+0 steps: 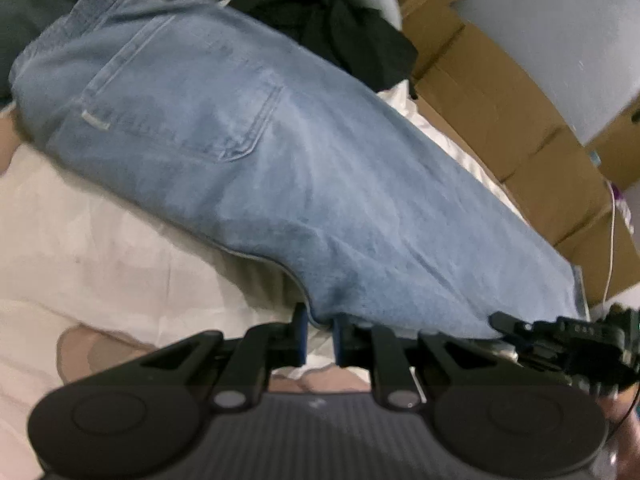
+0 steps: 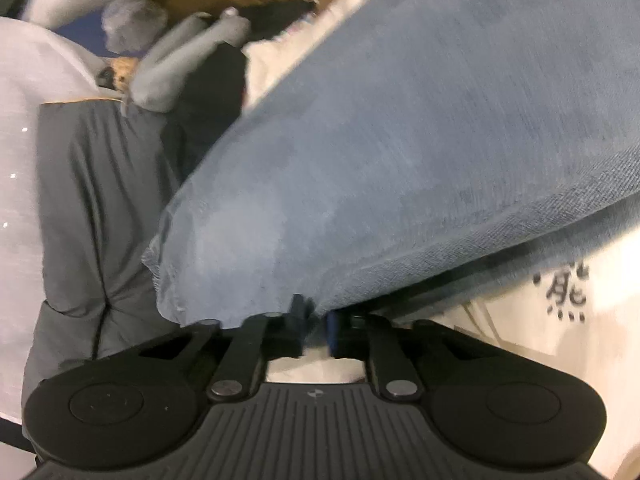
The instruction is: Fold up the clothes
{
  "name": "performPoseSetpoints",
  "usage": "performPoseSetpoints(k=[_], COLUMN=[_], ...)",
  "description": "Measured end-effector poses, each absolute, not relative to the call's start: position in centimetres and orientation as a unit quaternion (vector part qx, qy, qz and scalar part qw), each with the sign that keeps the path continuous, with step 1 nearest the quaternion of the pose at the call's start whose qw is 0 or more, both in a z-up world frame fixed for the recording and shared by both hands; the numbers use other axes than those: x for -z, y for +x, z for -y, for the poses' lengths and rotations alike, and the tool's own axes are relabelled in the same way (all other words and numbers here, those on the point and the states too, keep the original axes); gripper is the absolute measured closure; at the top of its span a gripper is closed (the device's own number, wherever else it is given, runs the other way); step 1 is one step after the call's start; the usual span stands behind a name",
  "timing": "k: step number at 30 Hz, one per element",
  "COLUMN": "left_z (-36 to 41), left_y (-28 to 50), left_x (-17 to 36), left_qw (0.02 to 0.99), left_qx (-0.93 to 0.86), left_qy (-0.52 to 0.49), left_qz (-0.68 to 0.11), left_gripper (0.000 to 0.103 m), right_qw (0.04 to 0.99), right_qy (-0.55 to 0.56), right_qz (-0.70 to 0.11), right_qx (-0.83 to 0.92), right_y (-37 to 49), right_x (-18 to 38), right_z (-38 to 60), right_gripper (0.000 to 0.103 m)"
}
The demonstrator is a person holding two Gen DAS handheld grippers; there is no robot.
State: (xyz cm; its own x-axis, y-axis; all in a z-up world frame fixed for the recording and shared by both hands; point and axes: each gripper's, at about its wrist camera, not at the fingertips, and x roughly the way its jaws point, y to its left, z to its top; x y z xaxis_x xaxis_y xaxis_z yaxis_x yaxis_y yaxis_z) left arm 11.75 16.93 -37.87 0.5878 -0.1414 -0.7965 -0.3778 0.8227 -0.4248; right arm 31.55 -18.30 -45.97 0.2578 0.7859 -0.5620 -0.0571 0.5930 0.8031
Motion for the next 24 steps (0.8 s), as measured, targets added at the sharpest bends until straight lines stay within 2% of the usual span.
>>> performPoseSetpoints(k=[5, 10, 12, 15, 18, 24], left_z=[-16.4, -16.4, -16.7, -17.2, -17.7, -18.5], left_y=[12.1, 11.2, 10.9, 11.0, 12.1, 15.7], left_x=[38.5, 37.4, 36.7, 35.4, 34.2, 33.9], left_qw=[0.836, 0.839, 0.842, 0.851, 0.866, 0.888], left_qx=[-0.065, -0.065, -0.066, -0.065, -0.065, -0.074], left_qy=[-0.268, -0.242, -0.239, -0.227, -0.199, -0.150], left_qz=[-0.475, -0.482, -0.479, -0.468, -0.453, -0.429], left_gripper=[0.090, 0.086, 0.086, 0.084, 0.077, 0.074], right_qw=[0.721, 0.701, 0.700, 0.702, 0.704, 0.749], right_qy=[0.343, 0.343, 0.338, 0.337, 0.332, 0.283], right_qz=[-0.526, -0.561, -0.565, -0.560, -0.555, -0.514], right_qx=[-0.292, -0.275, -0.278, -0.283, -0.294, -0.308], right_y=[31.7, 31.0, 30.9, 30.4, 29.9, 30.8], right_x=[45.9, 47.4, 47.0, 46.2, 45.2, 42.0], right_z=[18.5, 18.4, 18.5, 19.0, 19.5, 19.9], right_gripper=[0.097, 0.093, 0.081, 0.069, 0.069, 0.068])
